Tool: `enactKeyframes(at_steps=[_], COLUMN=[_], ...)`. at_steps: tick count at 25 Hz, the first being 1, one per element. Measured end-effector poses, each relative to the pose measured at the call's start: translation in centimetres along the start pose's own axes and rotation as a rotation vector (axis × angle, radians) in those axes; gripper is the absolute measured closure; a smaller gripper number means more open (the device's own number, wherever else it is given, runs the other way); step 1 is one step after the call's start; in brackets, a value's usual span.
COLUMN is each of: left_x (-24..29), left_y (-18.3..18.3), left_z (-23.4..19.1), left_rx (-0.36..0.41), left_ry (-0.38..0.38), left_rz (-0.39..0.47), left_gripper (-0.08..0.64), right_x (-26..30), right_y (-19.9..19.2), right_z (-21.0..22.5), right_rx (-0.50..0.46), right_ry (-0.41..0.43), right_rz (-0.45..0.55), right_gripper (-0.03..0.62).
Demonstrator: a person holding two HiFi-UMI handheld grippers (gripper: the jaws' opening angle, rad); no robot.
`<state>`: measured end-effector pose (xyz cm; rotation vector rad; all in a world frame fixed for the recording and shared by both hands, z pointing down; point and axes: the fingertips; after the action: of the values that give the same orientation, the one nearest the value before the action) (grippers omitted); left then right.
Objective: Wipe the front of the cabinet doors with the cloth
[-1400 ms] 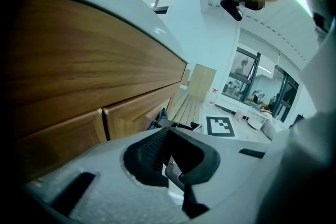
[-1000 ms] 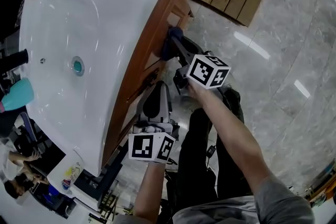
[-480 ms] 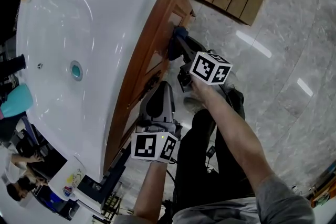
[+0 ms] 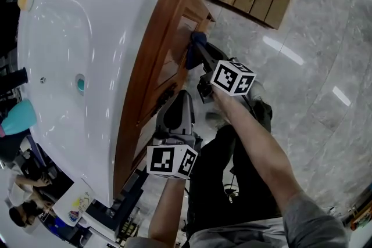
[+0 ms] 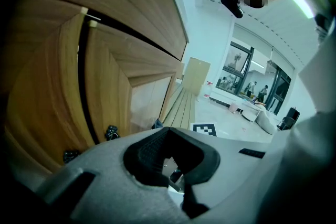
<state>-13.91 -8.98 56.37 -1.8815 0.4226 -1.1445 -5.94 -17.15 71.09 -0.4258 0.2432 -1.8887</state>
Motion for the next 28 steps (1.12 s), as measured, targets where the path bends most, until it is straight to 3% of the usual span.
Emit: enactKeyframes(at_steps=[7,13,28], left_x=[0.3,-0.3,-5.0], left_y=[-0.1,0.1,3.1], left_z=[0.2,0.1,2.1], left_rx=[0.01,0.016,-0.023], left_ry=[0.001,0.012,0.051], left_rz=[0.005,0.014,0.028], left_gripper=[0.552,0.552,0.552], right_x=[-0.3,-0.6,-6.7], right_y=[-1.8,-2.3,-0.4], right_z=[2.6,2.9,-4.6], right_rx=[0.024,0.031,-0.079], right_ry=[-0.071,-0.072,-0.005], right_rz=[-0.07,-0.092,-0.15], right_gripper=[0.512,0.512,0.511])
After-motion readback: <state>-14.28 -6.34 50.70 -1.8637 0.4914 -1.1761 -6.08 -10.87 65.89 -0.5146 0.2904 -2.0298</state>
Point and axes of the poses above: the fingertips, and each gripper's own axes: x forward along the fingers, z to its right, y out of its top, and after that the axes turned 8 degrees about y, right-handed
